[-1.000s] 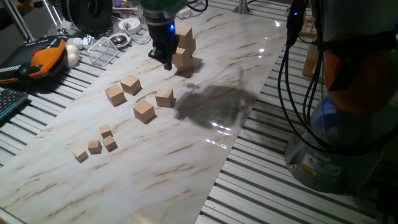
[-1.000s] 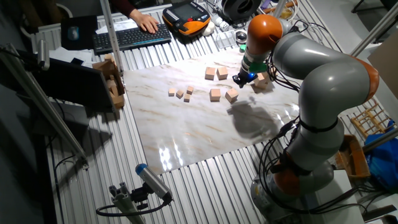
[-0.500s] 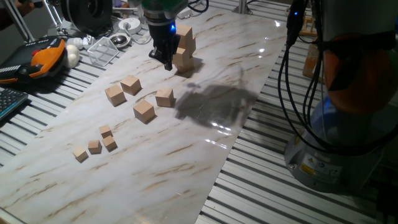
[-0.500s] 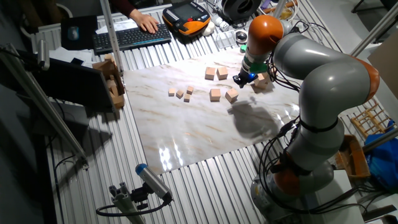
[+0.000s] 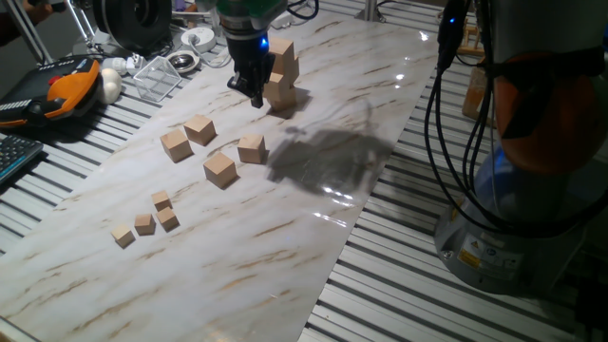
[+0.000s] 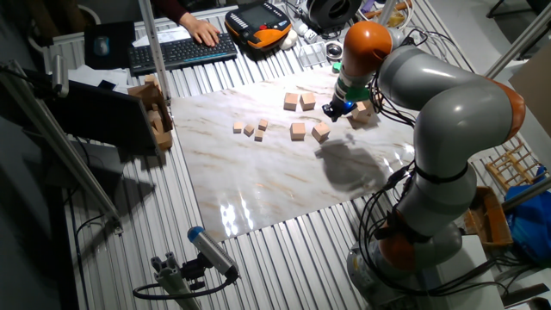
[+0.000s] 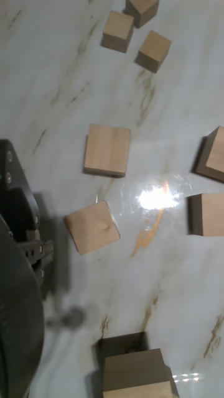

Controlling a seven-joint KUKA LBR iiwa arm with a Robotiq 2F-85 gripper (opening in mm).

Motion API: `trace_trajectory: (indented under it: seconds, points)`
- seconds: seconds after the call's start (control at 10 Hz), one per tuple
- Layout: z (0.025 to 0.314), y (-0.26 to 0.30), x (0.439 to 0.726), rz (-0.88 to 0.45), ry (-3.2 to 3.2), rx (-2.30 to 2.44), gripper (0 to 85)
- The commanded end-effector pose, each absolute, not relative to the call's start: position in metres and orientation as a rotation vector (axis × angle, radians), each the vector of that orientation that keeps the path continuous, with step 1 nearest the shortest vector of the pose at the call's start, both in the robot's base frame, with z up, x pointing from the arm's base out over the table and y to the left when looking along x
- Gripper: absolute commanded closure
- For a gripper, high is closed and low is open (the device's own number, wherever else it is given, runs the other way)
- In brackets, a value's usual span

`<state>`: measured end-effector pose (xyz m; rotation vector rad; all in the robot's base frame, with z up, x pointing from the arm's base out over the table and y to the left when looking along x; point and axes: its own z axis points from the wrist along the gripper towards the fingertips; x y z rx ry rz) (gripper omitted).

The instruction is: Stack the blocks into a cross shape

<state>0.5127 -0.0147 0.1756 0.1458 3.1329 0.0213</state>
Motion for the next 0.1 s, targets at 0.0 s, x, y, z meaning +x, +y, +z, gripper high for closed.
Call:
trace_trajectory:
  seconds: [0.0]
  points:
    - [0.1753, -0.0147, 0.5129, 0.020, 3.132, 0.146, 85.0]
